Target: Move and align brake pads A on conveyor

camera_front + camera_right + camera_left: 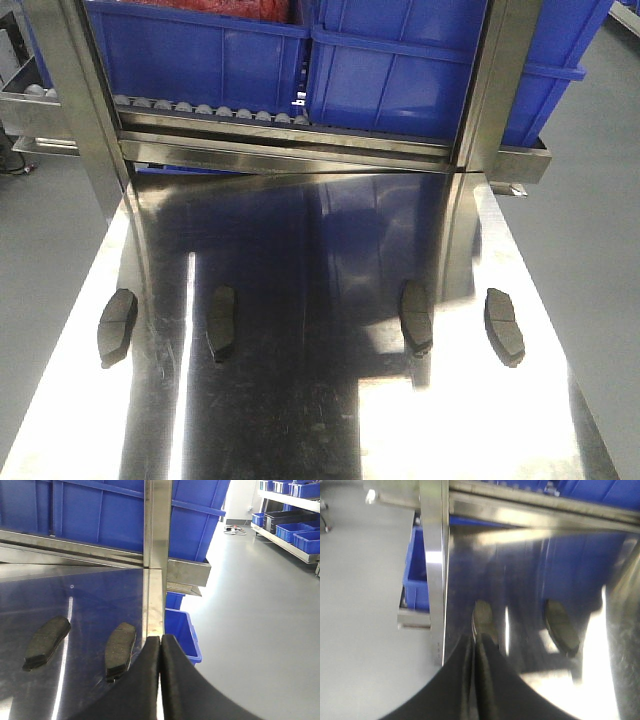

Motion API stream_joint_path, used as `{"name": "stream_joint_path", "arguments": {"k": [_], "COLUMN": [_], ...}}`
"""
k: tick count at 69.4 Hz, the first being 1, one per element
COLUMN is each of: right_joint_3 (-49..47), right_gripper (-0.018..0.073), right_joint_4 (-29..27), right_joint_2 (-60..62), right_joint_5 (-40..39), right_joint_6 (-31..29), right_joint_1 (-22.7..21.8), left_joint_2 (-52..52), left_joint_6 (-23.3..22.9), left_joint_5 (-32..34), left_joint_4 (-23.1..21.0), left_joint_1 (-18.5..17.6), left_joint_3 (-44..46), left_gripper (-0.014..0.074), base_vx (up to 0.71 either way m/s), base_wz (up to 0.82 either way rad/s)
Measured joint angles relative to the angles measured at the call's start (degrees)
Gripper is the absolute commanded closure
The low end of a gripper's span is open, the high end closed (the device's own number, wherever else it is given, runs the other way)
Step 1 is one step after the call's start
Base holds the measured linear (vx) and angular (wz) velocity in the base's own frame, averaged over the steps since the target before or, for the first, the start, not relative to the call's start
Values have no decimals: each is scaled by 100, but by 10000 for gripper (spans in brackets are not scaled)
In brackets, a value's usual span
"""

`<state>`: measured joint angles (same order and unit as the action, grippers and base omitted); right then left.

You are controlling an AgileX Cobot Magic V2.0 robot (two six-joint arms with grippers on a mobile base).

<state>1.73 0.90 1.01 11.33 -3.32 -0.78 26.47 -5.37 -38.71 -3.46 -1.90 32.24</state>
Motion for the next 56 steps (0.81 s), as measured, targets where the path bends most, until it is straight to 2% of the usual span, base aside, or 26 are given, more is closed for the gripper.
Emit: {"name": "stream_joint_path", "arguments": {"k": [9, 17, 26, 36, 42, 48, 56], "right_joint_3": [0, 0, 0, 0, 0, 0, 0], "right_gripper": [568, 568, 568, 568, 568, 568, 568], "right_joint_4": [0, 0, 0, 0, 0, 0, 0], "right_joint_2": [0, 0, 0, 0, 0, 0, 0], "right_joint_5": [0, 0, 0, 0, 0, 0, 0], "right_joint_6": [0, 0, 0, 0, 0, 0, 0], "right_joint_1": [0, 0, 0, 0, 0, 0, 0], "left_joint_2": [144, 274, 381, 432, 432, 432, 432], "left_joint_6": [-21, -21, 25, 29, 29, 31, 31], "left_joint_5": [-117, -122, -122, -116, -111, -105, -118], "left_joint_4": [12, 29, 35, 35, 35, 35, 35], "left_joint_1": [0, 0, 0, 0, 0, 0, 0], "left_joint_3": [0, 0, 0, 4, 4, 4, 4], "left_gripper": [582, 513, 381, 180, 103, 69, 74], "base_vx": [0, 0, 0, 0, 0, 0, 0], "base_wz": [0, 0, 0, 0, 0, 0, 0]}}
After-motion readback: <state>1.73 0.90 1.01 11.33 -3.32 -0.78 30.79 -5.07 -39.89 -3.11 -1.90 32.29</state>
